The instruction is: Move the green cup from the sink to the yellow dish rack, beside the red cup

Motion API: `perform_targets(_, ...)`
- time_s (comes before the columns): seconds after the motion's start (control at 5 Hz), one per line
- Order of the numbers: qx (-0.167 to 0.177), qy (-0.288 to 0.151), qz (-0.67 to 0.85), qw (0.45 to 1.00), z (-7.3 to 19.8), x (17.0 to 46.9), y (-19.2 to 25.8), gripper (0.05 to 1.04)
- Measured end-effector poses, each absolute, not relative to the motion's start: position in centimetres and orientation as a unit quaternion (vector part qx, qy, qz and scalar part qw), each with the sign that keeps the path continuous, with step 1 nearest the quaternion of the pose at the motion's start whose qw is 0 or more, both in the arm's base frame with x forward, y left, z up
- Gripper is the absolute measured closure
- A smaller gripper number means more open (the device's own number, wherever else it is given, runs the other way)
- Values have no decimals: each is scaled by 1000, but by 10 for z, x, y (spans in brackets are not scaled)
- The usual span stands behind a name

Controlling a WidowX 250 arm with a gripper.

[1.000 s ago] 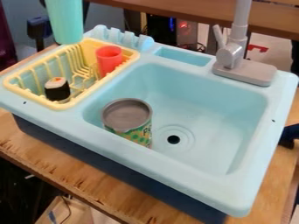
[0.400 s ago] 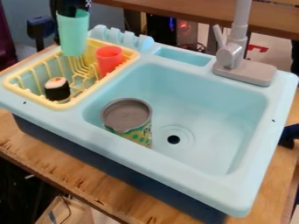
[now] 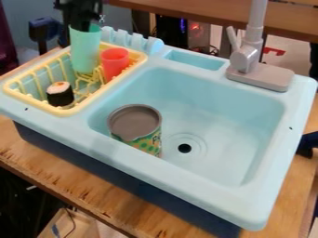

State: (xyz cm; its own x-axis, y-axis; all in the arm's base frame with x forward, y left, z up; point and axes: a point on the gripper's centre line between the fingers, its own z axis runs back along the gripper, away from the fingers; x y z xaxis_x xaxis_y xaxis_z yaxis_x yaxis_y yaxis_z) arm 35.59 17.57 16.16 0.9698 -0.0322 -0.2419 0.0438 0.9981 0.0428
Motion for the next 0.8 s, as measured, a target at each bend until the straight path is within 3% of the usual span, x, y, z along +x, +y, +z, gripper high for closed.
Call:
perform_targets(0.4,13,62,-49,997,150,352,163,971)
perform_targets(0.6,4,68,-48,996,151,349,161,783)
perform_targets(0.8,-7,50,-44,998,167,355,157,496)
